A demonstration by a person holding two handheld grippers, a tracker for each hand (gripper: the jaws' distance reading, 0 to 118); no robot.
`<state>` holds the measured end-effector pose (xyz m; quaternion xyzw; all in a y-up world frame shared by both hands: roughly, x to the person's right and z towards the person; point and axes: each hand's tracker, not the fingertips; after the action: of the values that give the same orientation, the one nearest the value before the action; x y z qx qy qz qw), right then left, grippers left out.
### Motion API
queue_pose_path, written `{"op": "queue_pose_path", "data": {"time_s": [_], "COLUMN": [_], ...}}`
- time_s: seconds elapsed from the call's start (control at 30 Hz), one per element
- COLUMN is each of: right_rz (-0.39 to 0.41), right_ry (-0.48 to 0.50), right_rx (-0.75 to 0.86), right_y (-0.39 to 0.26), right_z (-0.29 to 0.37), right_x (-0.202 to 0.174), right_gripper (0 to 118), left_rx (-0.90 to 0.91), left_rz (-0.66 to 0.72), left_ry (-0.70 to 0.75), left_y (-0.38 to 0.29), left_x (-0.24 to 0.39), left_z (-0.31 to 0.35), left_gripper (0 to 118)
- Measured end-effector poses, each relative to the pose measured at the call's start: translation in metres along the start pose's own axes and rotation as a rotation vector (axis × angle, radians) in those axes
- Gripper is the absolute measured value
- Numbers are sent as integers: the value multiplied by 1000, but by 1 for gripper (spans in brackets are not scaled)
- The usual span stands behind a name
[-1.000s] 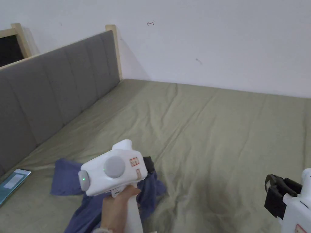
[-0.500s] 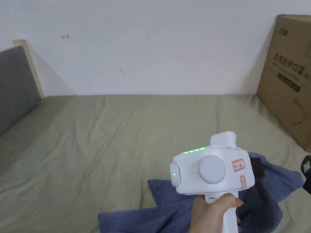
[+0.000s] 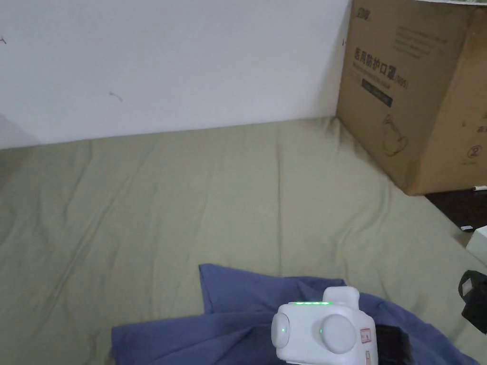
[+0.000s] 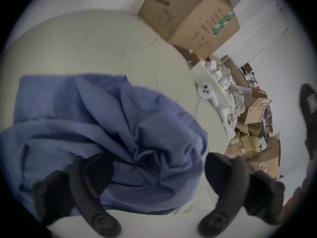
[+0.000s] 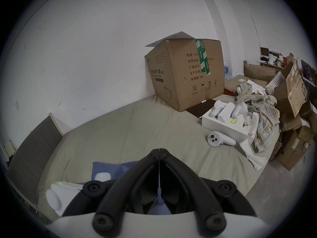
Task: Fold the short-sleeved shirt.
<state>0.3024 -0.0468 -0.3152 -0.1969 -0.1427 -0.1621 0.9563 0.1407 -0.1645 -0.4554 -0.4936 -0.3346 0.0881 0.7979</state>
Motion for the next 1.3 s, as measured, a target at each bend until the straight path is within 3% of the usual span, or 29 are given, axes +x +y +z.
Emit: {"op": "queue_pose_path", "data": {"time_s": [0.1, 0.17, 0.2, 0.23, 0.3, 0.37, 0.43, 0.53, 0.6, 0.7, 0.73, 0.77, 0.8, 1.0, 1.1, 1.23, 1.3], "right_rz": [16, 30, 35, 40, 53, 70, 90, 109, 130, 147, 147, 146, 144, 154, 159, 154, 140], "right_ry": [25, 46, 65, 82, 108, 126, 160, 184, 197, 202, 204, 206, 204, 181, 166, 150, 168], "right_rx": [-5, -8, -11, -16, -28, -47, -72, -90, -100, -112, -120, -128, -138, -196, -210, -219, -228], "right_y": [-2, -4, -6, -8, -14, -21, -27, -33, -36, -38, -40, -41, -42, -52, -53, -53, -52], "right_z": [-2, -3, -3, -3, -5, -9, -13, -17, -20, -25, -27, -29, -31, -47, -52, -60, -65], "right_x": [-12, -22, -27, -33, -44, -55, -66, -80, -86, -91, -91, -91, -90, -86, -83, -81, -80], "right_gripper": [1, 1, 1, 1, 1, 1, 1, 1, 1, 1, 1, 1, 1, 1, 1, 1, 1], "left_rx": [23, 95, 121, 133, 148, 150, 87, 133, 135, 162, 156, 140, 125, -59, -26, -17, 2], "left_rz": [-15, 1, 11, 12, 14, 64, 142, 243, 277, 334, 382, 411, 431, 448, 341, 279, 270], "left_ry": [29, 27, 48, 97, 231, 335, 292, 308, 387, 446, 453, 474, 483, 513, 629, 707, 708], "left_y": [12, 11, 11, 7, -7, -21, -32, -36, -27, -6, 1, 7, 13, 17, 9, 5, 0], "left_x": [-11, -28, -38, -50, -75, -103, -132, -169, -190, -235, -253, -267, -281, -323, -306, -294, -294], "left_z": [36, 64, 79, 91, 108, 118, 126, 149, 166, 185, 188, 187, 184, 130, 117, 120, 126], "left_gripper": [103, 87, 69, 39, 2, 0, 0, 0, 7, 56, 80, 92, 94, 88, 82, 43, 2]}}
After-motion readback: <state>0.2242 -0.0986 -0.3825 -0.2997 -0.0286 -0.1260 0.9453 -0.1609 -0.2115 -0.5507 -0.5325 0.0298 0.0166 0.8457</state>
